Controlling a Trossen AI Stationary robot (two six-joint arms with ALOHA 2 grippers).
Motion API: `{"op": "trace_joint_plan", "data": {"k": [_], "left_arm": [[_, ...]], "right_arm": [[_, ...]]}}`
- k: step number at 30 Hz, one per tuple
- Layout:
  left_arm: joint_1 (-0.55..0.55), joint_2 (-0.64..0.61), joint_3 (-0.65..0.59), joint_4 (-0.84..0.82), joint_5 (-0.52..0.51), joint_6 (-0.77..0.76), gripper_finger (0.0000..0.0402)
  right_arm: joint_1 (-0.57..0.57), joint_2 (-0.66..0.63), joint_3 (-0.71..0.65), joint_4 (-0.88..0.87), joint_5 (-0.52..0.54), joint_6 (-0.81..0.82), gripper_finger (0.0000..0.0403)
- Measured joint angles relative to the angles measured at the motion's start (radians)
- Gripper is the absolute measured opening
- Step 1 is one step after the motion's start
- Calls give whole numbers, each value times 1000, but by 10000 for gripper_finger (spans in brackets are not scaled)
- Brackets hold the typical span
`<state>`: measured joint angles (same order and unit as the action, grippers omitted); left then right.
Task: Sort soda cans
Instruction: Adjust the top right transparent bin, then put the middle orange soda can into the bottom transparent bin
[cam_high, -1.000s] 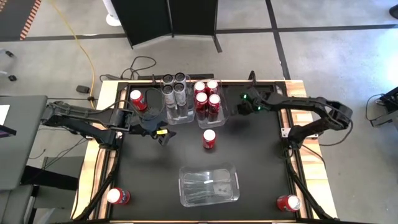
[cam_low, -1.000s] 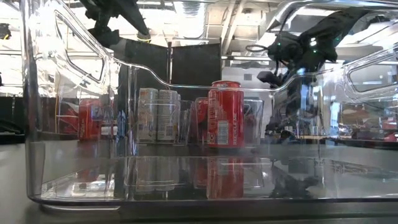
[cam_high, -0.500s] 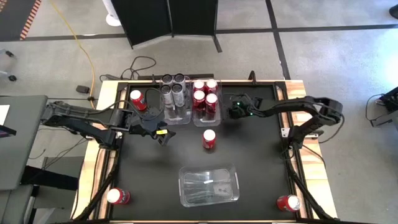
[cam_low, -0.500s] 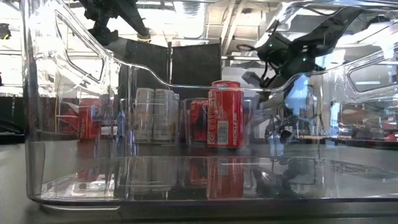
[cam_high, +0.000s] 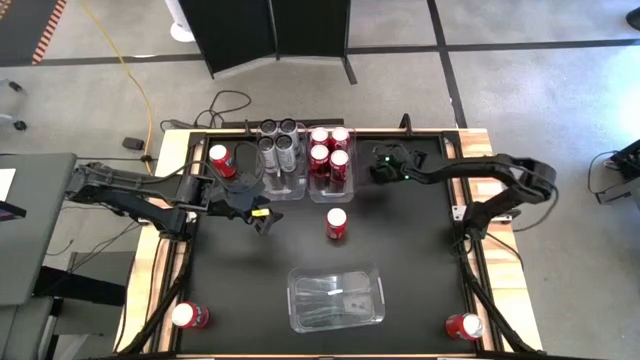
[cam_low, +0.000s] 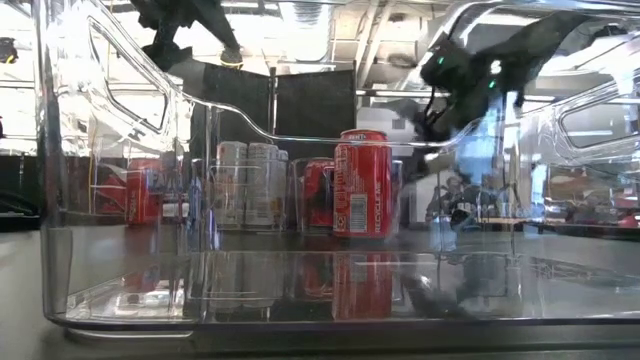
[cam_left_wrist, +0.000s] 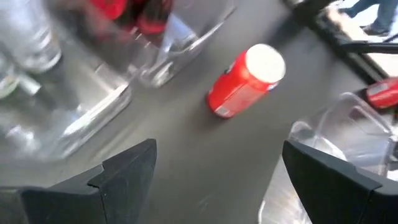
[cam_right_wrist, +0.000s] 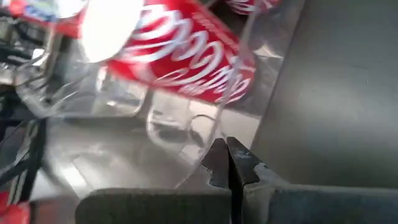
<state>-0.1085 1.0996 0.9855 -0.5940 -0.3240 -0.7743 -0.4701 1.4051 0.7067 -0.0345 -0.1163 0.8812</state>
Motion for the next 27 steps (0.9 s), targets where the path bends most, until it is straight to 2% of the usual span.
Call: {"op": "trace_joint_plan", "data": {"k": [2, 7, 9, 13, 16, 21, 27], "left_arm": [[0, 1, 0, 110, 1, 104, 341], [0, 72, 0, 421, 5, 523, 341], [7, 119, 1, 515, -3, 610, 341], [44, 235, 1, 612, 26, 611, 349], [56, 319, 0, 677, 77, 605, 363], [73, 441, 0, 789, 128, 602, 395], [82, 547, 0, 868, 139, 596, 399]], "right_arm": [[7, -69, 0, -46, -7, -20, 6], [20, -262, 0, -167, -14, -49, 19], [28, -345, 0, -208, -14, -49, 24], [75, -506, 0, -294, -14, -53, 47], [122, -607, 0, -337, -14, -75, 80], [192, -710, 0, -365, 24, -93, 171], [227, -743, 0, -365, 63, -71, 276]]}}
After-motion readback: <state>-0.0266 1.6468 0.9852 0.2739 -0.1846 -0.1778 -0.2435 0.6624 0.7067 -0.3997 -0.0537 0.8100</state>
